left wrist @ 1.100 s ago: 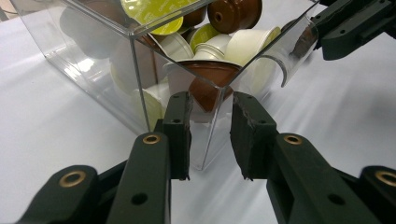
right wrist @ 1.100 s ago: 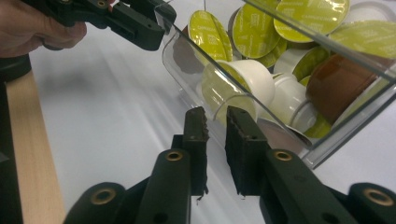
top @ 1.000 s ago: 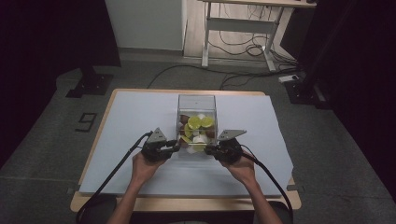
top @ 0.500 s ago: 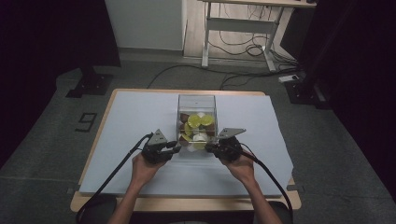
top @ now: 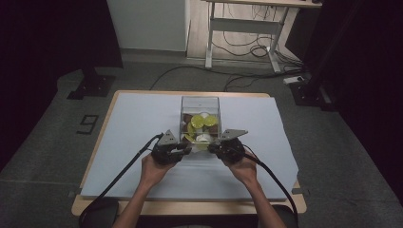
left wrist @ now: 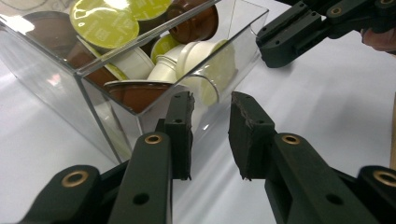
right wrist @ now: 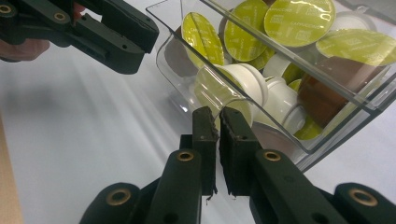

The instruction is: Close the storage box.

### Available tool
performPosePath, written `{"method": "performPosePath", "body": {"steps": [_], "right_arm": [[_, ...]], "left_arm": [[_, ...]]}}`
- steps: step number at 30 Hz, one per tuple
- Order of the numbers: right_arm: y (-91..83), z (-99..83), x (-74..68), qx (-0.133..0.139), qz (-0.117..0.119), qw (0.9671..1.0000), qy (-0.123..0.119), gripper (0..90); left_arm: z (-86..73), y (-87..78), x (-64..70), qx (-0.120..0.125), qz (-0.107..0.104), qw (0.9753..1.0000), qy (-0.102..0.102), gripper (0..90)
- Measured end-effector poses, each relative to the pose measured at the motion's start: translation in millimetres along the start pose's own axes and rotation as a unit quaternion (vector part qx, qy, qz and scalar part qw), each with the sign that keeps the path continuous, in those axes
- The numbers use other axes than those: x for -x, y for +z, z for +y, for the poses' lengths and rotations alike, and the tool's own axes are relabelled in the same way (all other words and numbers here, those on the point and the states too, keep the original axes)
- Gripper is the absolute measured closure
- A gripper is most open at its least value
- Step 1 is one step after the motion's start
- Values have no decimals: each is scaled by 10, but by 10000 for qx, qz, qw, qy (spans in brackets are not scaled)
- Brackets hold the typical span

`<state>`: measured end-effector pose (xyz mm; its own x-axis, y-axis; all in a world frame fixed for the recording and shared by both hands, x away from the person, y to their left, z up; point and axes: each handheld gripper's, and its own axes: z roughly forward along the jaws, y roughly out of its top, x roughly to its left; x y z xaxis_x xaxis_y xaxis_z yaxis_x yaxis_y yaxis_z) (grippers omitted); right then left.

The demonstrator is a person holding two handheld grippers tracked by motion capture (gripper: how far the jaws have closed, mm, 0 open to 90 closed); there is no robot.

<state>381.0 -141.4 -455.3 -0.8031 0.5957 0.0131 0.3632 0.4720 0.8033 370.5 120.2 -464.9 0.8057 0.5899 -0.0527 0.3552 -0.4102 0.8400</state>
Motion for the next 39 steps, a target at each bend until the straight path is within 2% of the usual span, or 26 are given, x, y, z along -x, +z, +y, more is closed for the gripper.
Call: {"method": "performPosePath", "body": {"steps": [6,10,18,29,35,39], "right_arm": [[32,10,20,34,-131,9999,-11,837],[51,22,37,47,-170,9998,-2,837],[92,49,73,54,-267,9996,-3,835],[130,79,106,56,-351,9994,12,833],[148,85,119,81,-410,9991,11,832],[156,91,131,88,-416,9991,4,831]], "left_arm": [[-24,-23,19,-62,54,9999,105,636],[-52,-47,9,-57,62,9999,81,573],[-200,-152,-22,-103,147,9998,98,466],[-454,-333,-89,-215,136,9996,-142,285],[-590,-431,-99,-335,120,9992,-192,197],[-689,-492,-119,-457,202,9986,-197,156]]}}
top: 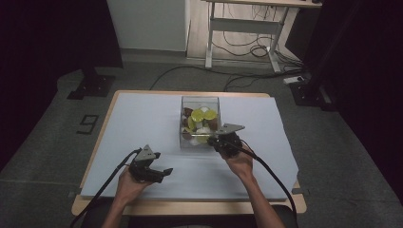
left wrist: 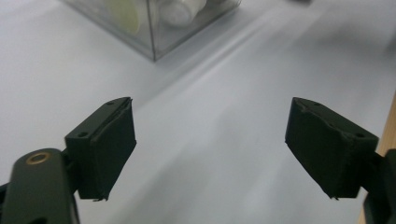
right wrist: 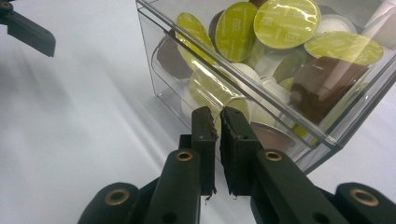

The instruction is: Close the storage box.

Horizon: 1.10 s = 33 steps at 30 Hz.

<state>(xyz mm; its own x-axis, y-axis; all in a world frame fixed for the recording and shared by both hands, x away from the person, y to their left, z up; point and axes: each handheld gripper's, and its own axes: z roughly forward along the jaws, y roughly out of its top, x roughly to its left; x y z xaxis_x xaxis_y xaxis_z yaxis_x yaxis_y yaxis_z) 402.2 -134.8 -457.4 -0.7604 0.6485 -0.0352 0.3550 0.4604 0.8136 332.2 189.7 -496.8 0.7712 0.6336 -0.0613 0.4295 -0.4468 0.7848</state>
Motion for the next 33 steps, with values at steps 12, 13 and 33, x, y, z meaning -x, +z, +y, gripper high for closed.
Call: {"method": "performPosePath", "body": {"steps": [12,13,33], "right_arm": [[45,10,49,60,-8,9999,118,831],[47,9,51,66,-16,9999,122,830],[93,4,89,188,-59,9994,276,824]], "left_arm": [[-257,2,-93,-360,115,9993,-77,92],[-269,10,-94,-403,152,9990,-71,81],[-343,40,-155,-872,543,9947,-1,0]]}}
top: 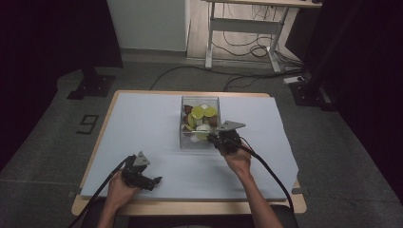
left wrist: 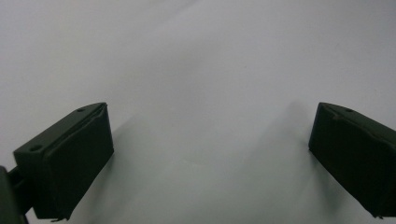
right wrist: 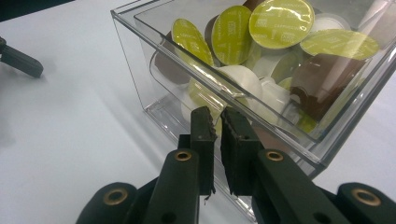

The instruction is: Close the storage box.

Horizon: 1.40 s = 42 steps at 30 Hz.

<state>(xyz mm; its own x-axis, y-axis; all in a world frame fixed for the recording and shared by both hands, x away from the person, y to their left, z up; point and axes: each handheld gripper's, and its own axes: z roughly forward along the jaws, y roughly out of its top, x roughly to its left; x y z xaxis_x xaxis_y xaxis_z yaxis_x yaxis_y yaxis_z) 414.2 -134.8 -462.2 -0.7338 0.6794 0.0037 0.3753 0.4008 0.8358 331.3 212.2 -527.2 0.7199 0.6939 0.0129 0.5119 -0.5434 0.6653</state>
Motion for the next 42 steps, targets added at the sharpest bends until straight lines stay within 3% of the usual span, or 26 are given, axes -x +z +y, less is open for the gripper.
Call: {"method": "performPosePath", "body": {"steps": [27,42], "right_arm": [[20,-17,-52,34,-257,9996,-67,826],[-146,20,-52,-122,166,9998,-86,593]], "left_arm": [[1,8,-14,-33,-58,10000,-51,0],[-1,8,-19,-38,-76,9999,-63,0]]}}
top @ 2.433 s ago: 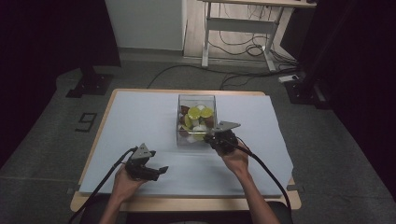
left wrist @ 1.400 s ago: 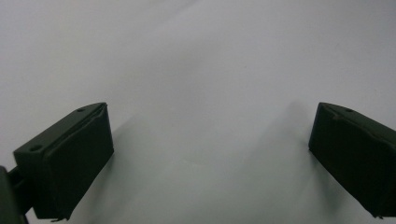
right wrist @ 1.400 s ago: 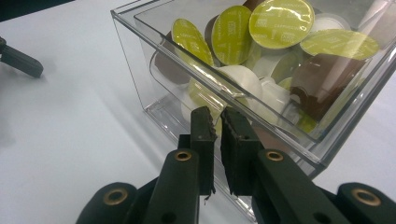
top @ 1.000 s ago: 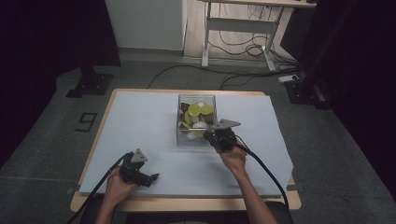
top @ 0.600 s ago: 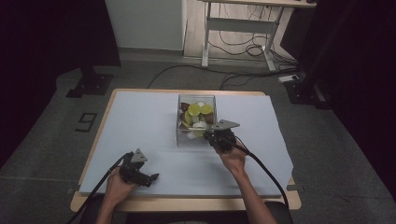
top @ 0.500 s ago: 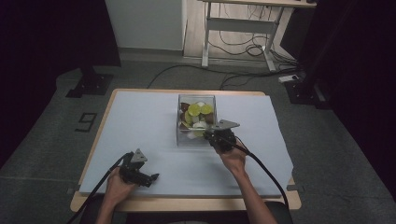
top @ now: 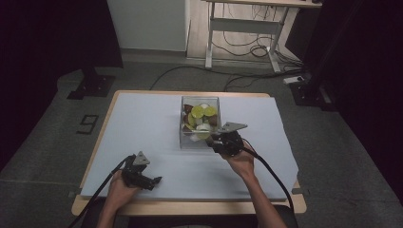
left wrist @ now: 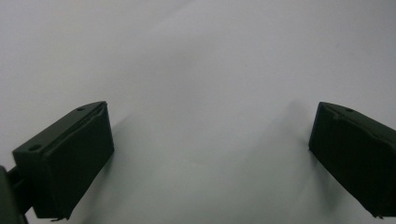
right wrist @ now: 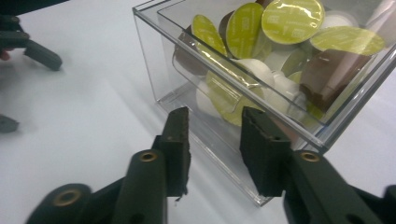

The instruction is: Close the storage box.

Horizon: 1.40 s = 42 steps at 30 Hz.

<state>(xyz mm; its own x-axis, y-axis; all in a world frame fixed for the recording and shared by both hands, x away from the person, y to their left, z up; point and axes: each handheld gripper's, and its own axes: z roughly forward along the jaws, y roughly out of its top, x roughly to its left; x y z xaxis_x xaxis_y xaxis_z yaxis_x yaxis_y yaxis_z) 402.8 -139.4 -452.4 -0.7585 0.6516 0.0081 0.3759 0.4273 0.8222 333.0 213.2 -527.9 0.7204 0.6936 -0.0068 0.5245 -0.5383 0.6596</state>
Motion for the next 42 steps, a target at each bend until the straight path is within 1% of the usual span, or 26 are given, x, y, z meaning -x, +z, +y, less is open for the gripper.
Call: {"method": "performPosePath", "body": {"steps": [4,6,9,15,18,21,25,29,30,36,42], "right_arm": [[-46,7,5,-56,92,9999,39,546],[-62,7,8,-98,158,9998,-1,519],[-84,1,6,-133,164,9998,-60,491],[-151,-13,34,-129,219,9997,20,418],[-176,-16,41,-203,186,9996,-19,379],[-205,-19,31,-239,182,9995,-67,372],[-259,-37,27,-213,148,9996,-130,371],[-306,-59,54,-246,72,9996,-136,359],[-317,-66,58,-277,54,9995,-106,357],[-395,-105,94,-382,-41,9992,-121,342],[-475,-149,123,-445,-85,9989,-111,323]], "left_arm": [[0,0,0,-1,-2,10000,2,0],[0,1,0,0,-1,10000,2,0],[0,1,0,0,-1,10000,3,0],[0,2,0,-1,-1,10000,2,0],[0,2,0,-2,0,10000,3,0],[0,2,0,-2,2,10000,4,0],[0,2,0,-1,2,10000,2,0],[0,3,1,-1,2,10000,1,0],[0,3,1,0,2,10000,0,0],[0,3,0,-1,2,10000,1,0],[0,2,-1,0,0,10000,0,0]]}}
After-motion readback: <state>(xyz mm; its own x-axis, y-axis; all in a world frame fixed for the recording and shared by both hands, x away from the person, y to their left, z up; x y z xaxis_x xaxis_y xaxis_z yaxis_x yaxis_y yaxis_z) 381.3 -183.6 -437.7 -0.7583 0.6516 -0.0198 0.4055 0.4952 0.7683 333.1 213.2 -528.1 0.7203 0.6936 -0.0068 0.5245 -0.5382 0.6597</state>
